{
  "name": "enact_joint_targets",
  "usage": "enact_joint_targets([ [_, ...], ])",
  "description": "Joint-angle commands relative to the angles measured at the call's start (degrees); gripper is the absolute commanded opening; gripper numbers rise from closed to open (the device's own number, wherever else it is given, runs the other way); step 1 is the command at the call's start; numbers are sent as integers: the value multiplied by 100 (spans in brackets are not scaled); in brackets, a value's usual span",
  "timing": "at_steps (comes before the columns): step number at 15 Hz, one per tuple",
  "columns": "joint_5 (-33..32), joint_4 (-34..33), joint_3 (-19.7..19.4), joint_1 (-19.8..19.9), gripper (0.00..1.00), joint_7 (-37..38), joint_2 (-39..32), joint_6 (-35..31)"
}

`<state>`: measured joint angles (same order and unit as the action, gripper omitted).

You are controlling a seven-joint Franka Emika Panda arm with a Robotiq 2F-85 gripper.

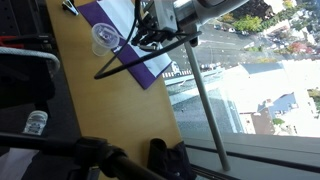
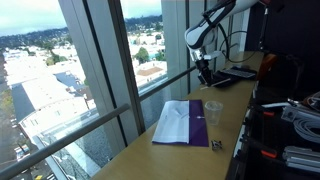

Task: Pick up the clear straw and put it through the top hole into the clear plastic cup

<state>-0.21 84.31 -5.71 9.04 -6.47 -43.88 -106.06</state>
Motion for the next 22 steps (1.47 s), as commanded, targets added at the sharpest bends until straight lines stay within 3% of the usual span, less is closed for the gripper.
enact_joint_targets([
  [1, 199, 162, 331, 52, 3, -342, 327, 953],
  [7, 595, 387, 535, 52, 3, -494, 411, 2051],
  [12, 625, 910, 447, 68, 3, -434, 791, 2468],
  [19, 444, 1465, 164, 205, 3, -435, 995, 2095],
  [22, 517, 1654, 79, 275, 3, -383, 962, 1357],
])
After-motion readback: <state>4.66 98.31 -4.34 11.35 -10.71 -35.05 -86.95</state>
